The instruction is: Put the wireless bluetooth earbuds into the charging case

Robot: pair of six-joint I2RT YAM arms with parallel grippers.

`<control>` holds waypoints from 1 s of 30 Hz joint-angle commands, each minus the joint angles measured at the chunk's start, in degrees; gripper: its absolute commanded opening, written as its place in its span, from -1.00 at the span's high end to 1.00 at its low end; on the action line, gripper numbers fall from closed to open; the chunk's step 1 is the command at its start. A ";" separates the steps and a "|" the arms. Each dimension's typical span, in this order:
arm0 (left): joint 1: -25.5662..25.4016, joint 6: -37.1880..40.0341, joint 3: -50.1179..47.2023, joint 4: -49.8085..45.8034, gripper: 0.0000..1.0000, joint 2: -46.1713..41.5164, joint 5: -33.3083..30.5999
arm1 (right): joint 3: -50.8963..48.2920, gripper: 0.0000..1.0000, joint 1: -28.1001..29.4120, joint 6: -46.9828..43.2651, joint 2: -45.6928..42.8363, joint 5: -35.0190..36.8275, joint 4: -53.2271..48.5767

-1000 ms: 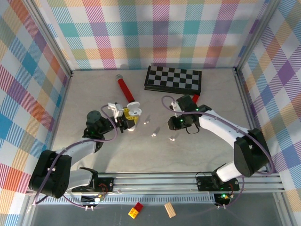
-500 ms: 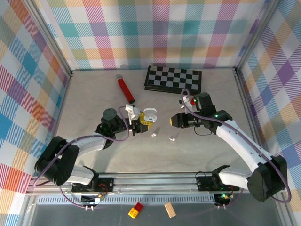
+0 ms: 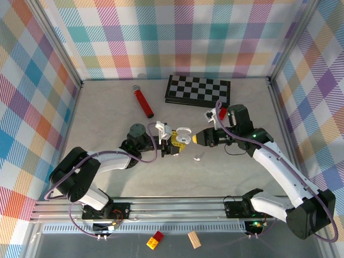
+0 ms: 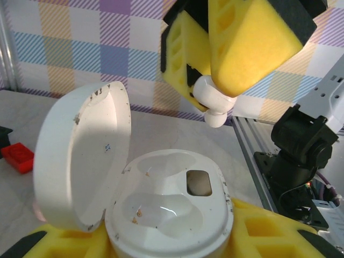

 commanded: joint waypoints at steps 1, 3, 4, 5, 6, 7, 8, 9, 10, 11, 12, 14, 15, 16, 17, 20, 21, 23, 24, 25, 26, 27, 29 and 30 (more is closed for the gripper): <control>-1.72 2.41 1.81 2.15 0.25 0.12 1.06 | 2.02 0.53 -0.16 0.70 0.06 -3.70 2.22; -2.36 3.09 2.31 0.94 0.25 0.11 1.04 | 1.95 0.53 -0.16 1.00 -0.18 -4.35 2.43; -2.73 3.38 2.53 0.52 0.25 0.03 0.97 | 1.81 0.53 -0.11 1.04 -0.41 -4.52 2.43; -3.10 3.50 2.75 0.40 0.25 0.11 0.93 | 1.56 0.53 -0.13 1.01 -0.60 -4.51 2.50; -3.44 3.60 2.95 0.40 0.25 0.12 0.91 | 1.17 0.53 -0.08 0.99 -0.79 -4.39 2.62; -3.80 3.61 3.26 0.33 0.25 0.27 0.93 | 0.92 0.53 -0.13 1.03 -0.91 -4.30 2.81; -4.20 3.67 3.62 0.22 0.25 0.51 1.01 | 0.53 0.53 -0.07 1.09 -0.93 -4.24 2.94; -4.46 3.74 3.83 0.14 0.25 0.63 1.08 | 0.37 0.53 -0.15 1.18 -1.08 -3.96 2.97; -4.78 3.76 4.09 0.08 0.25 0.86 1.02 | 0.15 0.53 -0.10 1.13 -1.11 -3.81 3.02; -4.96 3.76 4.25 0.12 0.25 0.99 0.97 | -0.03 0.53 -0.10 1.10 -1.17 -3.79 3.18; -5.12 3.76 4.38 0.13 0.25 1.16 0.92 | -0.05 0.53 -0.16 0.93 -1.26 -3.49 2.93; -5.19 3.59 4.56 0.22 0.25 1.18 0.93 | 0.16 0.53 -0.14 0.37 -1.26 -2.76 2.18; -5.30 3.50 4.56 0.31 0.25 1.17 0.93 | 0.26 0.53 -0.09 0.02 -1.19 -2.48 1.70; -5.32 3.50 4.60 0.31 0.25 1.04 0.80 | 0.22 0.53 -0.16 -0.22 -1.17 -2.24 1.28; -5.31 3.50 4.65 0.30 0.25 0.95 0.65 | 0.23 0.53 -0.12 -0.31 -1.09 -2.12 1.01; -5.28 3.41 4.82 0.40 0.25 0.76 0.54 | -0.19 0.53 -0.12 -0.41 -0.92 -2.02 0.87; -5.28 3.38 4.90 0.46 0.25 0.73 0.49 | -0.35 0.53 -0.15 -0.32 -0.86 -2.02 0.93; -5.36 3.24 5.07 0.57 0.25 0.58 0.40 | -0.65 0.53 -0.09 -0.36 -0.82 -1.85 0.96; -5.39 3.23 5.05 0.57 0.25 0.56 0.41 | -0.73 0.53 -0.11 -0.32 -0.82 -1.70 0.88; -5.40 3.23 5.17 0.57 0.25 0.47 0.32 | -0.83 0.53 -0.13 -0.31 -0.91 -1.62 0.93; -5.40 3.24 5.18 0.57 0.25 0.39 0.24 | -0.92 0.53 -0.16 -0.32 -0.91 -1.51 0.95; -5.44 3.24 5.25 0.57 0.25 0.38 0.23 | -0.97 0.53 -0.16 -0.34 -0.91 -1.42 0.95; -5.50 3.06 5.31 0.73 0.26 0.29 0.01 | -1.01 0.53 -0.11 -0.31 -0.91 -1.23 1.01; -5.45 2.98 5.41 0.67 0.25 0.36 -0.29 | -1.01 0.53 -0.14 -0.36 -0.97 -1.29 0.96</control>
